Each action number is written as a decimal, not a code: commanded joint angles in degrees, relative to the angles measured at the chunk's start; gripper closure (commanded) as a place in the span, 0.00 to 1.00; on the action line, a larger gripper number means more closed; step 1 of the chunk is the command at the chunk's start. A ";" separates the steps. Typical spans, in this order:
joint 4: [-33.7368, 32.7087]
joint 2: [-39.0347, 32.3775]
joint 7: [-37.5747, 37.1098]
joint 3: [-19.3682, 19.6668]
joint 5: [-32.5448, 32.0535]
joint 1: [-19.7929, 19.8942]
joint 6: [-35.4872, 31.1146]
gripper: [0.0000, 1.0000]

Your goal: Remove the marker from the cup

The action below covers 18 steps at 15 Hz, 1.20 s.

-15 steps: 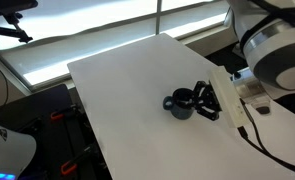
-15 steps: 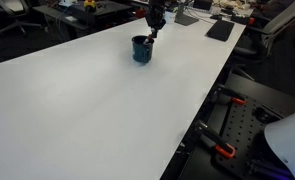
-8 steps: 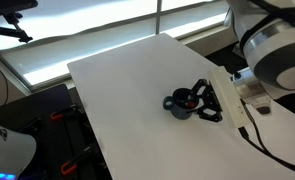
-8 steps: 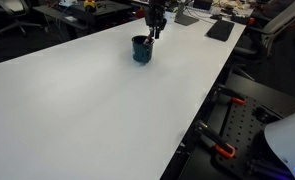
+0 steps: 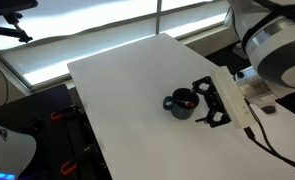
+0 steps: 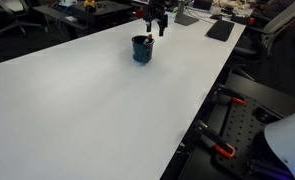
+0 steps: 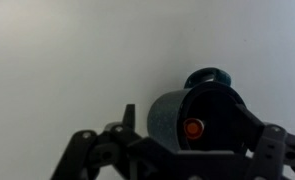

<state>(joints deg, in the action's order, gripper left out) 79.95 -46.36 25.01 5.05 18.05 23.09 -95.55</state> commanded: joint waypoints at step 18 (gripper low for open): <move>-4.49 -2.64 -0.66 -1.02 -1.65 0.24 0.74 0.00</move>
<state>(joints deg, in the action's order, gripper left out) 78.14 -47.74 25.01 4.91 17.82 23.06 -95.63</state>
